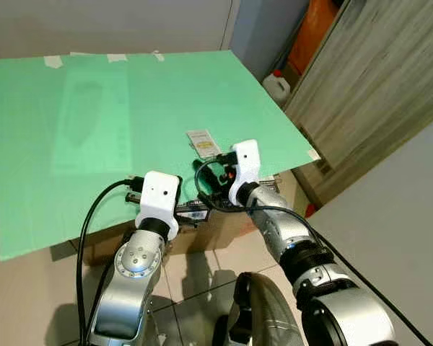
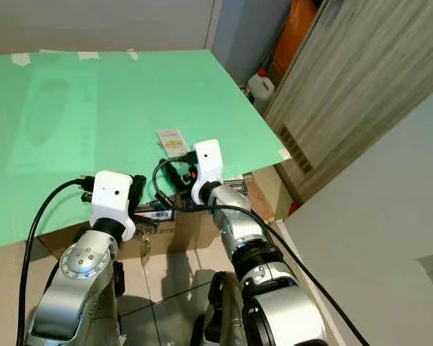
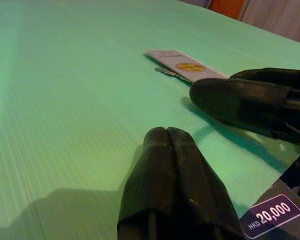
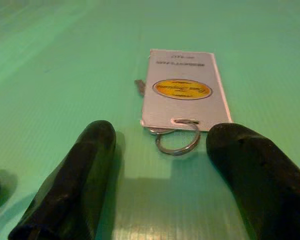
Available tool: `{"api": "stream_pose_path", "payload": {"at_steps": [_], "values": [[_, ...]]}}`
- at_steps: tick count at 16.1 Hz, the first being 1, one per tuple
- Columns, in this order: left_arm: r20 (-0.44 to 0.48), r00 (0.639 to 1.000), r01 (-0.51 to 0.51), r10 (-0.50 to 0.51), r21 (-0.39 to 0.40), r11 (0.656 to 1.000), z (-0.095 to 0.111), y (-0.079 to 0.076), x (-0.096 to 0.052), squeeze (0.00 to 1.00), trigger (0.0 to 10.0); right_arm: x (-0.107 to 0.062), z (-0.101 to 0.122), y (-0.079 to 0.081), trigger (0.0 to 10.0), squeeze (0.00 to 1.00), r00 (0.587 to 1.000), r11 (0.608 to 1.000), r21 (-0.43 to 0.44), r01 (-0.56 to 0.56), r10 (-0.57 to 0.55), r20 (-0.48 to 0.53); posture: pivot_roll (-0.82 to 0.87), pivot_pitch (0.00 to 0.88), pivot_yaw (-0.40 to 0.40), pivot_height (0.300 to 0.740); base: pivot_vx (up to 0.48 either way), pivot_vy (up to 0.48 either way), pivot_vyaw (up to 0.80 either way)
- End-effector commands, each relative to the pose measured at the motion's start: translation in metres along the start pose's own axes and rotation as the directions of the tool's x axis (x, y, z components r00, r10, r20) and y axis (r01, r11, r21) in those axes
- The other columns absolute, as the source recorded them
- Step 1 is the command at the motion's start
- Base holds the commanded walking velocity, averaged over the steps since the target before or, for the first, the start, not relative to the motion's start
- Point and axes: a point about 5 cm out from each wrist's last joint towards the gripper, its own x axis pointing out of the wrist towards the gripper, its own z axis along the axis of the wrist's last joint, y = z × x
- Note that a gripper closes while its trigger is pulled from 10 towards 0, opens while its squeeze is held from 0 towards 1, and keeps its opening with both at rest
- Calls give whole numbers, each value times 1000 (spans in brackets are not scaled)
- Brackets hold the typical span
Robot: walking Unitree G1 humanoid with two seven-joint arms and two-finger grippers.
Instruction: Hang keys on a hook
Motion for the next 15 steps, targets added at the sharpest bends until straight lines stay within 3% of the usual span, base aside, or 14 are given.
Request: {"api": "stream_pose_path", "payload": {"at_steps": [1,4,5,6,15], "values": [[-40,999,31,-32,-15,999,-8,-8,0,0,10000,8,-5,14,10000,0,1000,997,72,-1,3,-28,238,151,-214,602,0,0,0],[-40,999,31,-32,-15,999,-8,-8,0,0,10000,8,-8,10,10000,0,998,994,103,46,-41,-49,237,152,-214,602,0,0,0],[-40,999,32,-33,-15,999,-8,-9,0,0,10000,8,-8,11,9333,0,998,994,102,43,-39,-50,235,152,-212,602,0,0,0],[-40,999,32,-33,-15,999,-8,-9,0,0,10000,8,-8,11,0,0,998,994,103,44,-39,-50,235,152,-212,602,0,0,0],[-42,999,34,-34,-11,999,-8,-9,0,0,10000,2,-17,7,0,0,996,991,119,61,-53,-69,229,157,-209,602,0,0,0]]}}
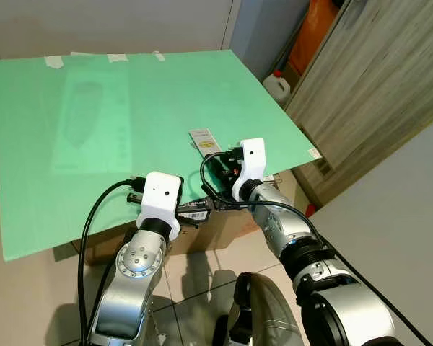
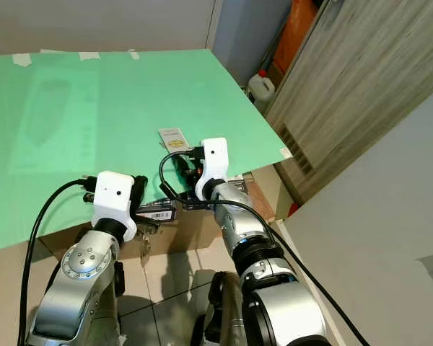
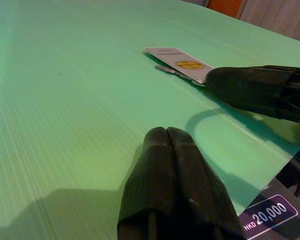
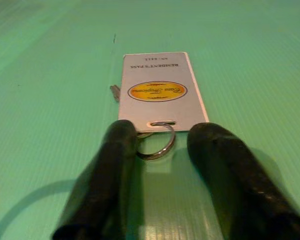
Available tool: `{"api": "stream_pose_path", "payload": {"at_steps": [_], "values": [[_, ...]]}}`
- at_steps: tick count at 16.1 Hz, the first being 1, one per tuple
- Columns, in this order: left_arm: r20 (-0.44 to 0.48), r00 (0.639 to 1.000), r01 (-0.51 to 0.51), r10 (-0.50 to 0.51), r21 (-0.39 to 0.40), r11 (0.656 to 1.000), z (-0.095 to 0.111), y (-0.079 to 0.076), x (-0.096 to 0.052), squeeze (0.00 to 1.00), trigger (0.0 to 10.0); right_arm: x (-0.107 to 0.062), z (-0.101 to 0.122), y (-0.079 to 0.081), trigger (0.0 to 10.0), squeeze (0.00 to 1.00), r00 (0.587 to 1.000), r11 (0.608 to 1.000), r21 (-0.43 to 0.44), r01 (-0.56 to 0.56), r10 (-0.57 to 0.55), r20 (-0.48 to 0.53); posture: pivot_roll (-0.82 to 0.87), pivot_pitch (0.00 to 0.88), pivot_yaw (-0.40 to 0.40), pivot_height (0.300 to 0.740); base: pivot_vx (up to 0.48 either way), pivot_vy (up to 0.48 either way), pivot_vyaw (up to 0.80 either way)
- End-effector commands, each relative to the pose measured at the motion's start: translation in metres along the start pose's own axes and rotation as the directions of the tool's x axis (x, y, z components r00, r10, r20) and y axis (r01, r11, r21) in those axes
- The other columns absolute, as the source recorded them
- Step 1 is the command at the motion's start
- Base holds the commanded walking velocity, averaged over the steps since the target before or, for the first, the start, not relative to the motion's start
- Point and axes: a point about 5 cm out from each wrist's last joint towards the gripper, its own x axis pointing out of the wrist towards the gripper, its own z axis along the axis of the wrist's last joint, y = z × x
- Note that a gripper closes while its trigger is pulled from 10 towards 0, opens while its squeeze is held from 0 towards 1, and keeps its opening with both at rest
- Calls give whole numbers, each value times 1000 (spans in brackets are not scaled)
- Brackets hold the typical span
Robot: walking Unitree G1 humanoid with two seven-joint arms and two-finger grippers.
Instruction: Hang keys on a hook
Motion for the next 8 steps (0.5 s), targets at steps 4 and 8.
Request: {"api": "stream_pose_path", "payload": {"at_steps": [4,8], "values": [[-38,999,27,-27,-10,1000,-8,-6,1,0,10000,-2,-22,8,0,0,997,993,118,21,-11,-79,222,157,-207,602,0,0,0],[-36,999,28,-28,-7,1000,-8,-5,4,0,10000,1,-3,8,0,486,1000,993,114,18,-15,-26,211,145,-203,602,0,0,0]]}}
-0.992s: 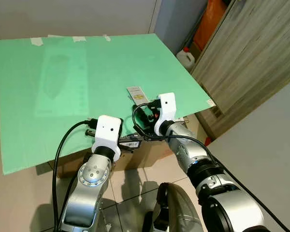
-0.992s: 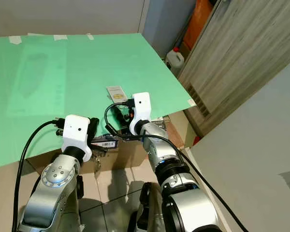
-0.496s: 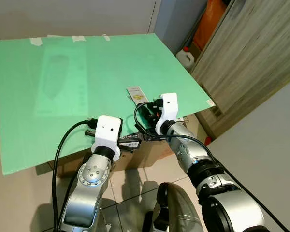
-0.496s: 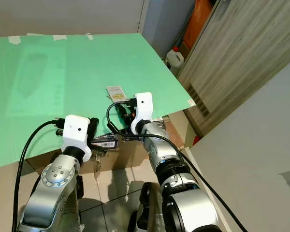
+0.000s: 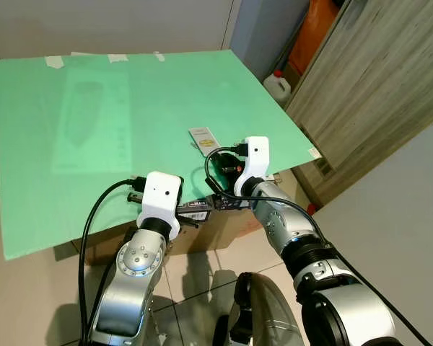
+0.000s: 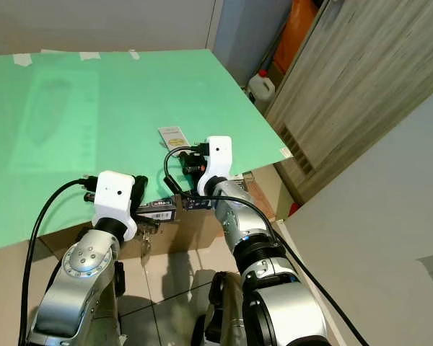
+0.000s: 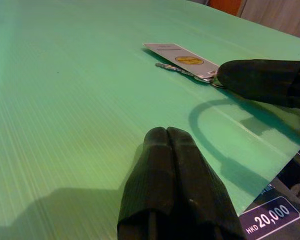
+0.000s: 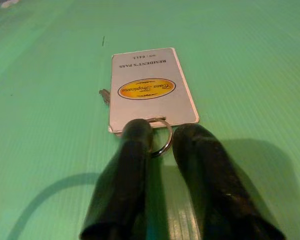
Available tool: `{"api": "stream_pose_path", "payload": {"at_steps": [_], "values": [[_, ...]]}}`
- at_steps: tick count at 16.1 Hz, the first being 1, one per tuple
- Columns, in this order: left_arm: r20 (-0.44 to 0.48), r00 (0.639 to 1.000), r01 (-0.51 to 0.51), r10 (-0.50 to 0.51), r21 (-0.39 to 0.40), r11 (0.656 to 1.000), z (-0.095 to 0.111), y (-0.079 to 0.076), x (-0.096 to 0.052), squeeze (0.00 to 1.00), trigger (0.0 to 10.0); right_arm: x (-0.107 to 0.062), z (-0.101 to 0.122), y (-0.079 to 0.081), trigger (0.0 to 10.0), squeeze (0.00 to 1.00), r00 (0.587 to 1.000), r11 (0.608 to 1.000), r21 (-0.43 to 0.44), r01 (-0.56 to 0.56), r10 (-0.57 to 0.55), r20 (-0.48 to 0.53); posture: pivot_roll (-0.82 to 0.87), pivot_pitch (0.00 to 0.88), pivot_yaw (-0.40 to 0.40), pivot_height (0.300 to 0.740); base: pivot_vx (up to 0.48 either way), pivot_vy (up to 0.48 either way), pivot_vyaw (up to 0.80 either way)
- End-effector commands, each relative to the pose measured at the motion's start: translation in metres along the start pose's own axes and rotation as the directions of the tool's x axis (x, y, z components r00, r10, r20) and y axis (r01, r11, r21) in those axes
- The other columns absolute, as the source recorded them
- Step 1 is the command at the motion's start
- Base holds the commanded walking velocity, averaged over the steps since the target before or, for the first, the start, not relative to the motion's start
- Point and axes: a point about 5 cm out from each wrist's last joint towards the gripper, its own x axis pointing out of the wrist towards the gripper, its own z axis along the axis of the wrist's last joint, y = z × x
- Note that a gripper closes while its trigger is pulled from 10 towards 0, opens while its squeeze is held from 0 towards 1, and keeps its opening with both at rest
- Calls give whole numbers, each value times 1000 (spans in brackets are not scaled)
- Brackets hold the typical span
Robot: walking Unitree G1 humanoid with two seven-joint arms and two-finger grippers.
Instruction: Hang keys on a hook
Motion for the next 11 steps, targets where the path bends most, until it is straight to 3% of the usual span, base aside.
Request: {"api": "stream_pose_path", "payload": {"at_steps": [1,9,11], "values": [[-27,999,29,-30,-9,1000,-5,-6,4,0,10000,0,-2,6,0,0,1000,1000,-25,-12,13,12,205,127,-199,602,0,0,0],[25,997,79,-79,9,997,4,-10,27,0,10000,-5,26,-8,0,0,994,991,-134,-1,15,105,157,15,-177,602,0,0,0],[33,995,92,-93,12,996,5,-13,32,0,10000,-7,36,-10,0,0,989,979,-203,4,25,143,143,0,-171,602,0,0,0]]}}
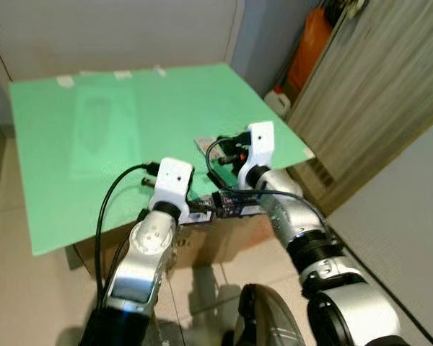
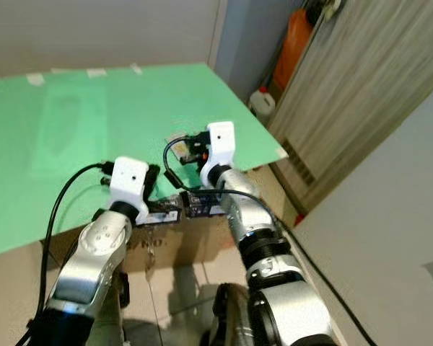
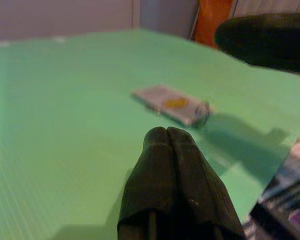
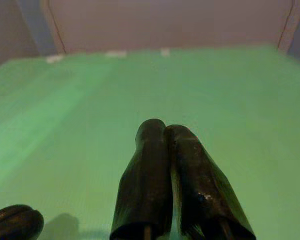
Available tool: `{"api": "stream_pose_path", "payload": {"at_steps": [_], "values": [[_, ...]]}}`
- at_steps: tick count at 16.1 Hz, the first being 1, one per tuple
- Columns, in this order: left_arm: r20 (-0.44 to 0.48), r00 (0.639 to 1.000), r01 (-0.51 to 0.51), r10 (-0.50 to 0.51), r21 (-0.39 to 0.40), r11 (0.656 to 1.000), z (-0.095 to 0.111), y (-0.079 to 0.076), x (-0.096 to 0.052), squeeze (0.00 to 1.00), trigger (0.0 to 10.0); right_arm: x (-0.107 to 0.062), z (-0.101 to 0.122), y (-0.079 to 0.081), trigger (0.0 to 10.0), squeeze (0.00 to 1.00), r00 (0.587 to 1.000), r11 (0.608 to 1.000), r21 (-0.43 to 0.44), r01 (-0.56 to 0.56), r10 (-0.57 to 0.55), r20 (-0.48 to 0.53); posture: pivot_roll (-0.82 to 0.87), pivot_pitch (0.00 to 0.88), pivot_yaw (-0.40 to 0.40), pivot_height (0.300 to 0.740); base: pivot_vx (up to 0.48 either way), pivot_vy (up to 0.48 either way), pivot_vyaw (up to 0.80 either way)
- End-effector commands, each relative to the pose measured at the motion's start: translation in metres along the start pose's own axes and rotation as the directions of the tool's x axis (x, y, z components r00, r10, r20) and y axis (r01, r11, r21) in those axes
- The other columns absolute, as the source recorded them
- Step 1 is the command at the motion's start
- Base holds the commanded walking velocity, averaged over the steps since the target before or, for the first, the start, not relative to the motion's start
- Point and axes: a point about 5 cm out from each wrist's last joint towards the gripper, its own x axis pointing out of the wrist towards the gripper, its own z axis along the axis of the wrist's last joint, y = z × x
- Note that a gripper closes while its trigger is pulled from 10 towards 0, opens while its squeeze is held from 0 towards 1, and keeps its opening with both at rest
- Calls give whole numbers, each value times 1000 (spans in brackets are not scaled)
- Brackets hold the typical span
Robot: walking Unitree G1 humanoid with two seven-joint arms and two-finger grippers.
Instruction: Hang keys on a hook
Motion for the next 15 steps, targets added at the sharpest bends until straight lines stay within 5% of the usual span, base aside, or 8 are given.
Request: {"api": "stream_pose_path", "payload": {"at_steps": [1,4,5,7,8,15], "values": [[-3,999,32,-32,-8,999,-2,-7,3,0,10000,-3,7,-6,0,0,1000,998,-59,2,-1,29,128,0,-165,602,0,0,0],[13,999,37,-37,3,999,1,-7,13,0,10000,-5,26,-23,0,0,999,996,-94,12,-8,46,106,0,-151,602,0,0,0],[16,999,40,-40,5,999,1,-7,15,0,10000,-6,17,-27,10000,0,999,997,-72,40,-41,-2,104,0,-150,602,0,0,0],[21,999,41,-41,8,999,2,-8,16,0,10000,-8,5,-25,10000,0,997,996,-64,58,-61,-37,104,0,-146,602,0,0,0],[23,999,42,-42,9,999,1,-7,17,0,10000,-10,-2,-21,10000,1000,997,997,-53,57,-60,-46,102,0,-144,602,0,0,0],[20,995,93,-93,-8,996,-7,-17,2,0,10000,-4,-26,0,10000,1000,994,1000,13,20,-19,-108,129,34,-138,602,0,0,0]]}}
